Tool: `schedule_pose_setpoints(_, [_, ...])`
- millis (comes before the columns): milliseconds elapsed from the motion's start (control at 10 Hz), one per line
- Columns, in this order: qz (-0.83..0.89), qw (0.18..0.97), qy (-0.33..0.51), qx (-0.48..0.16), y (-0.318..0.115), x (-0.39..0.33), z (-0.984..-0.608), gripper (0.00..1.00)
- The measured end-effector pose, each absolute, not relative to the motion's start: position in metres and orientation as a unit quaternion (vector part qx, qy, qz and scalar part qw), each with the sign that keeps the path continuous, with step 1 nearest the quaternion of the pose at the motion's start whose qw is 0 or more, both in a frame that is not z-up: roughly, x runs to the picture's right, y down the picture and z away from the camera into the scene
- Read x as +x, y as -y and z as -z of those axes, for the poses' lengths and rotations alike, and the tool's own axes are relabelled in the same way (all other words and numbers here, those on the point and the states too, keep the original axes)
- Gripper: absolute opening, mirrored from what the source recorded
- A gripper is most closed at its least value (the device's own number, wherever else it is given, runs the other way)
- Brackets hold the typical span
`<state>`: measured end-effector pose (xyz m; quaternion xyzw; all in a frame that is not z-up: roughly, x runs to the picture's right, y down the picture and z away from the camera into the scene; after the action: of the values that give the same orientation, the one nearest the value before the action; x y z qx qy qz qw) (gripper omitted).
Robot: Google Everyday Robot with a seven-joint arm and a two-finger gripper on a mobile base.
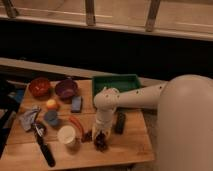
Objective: Place grapes in red bowl
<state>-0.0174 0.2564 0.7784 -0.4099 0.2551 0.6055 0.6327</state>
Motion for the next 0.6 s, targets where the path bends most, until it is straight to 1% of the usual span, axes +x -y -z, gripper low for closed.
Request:
schedule_pose_setpoints(300, [-0.611, 0.643, -0.243, -0.393, -0.231, -0.011, -0.755, 0.0])
schedule_pose_setpoints(600, [-0.611, 0.665, -0.229, -0.364, -0.192, -0.008, -0.725, 0.0])
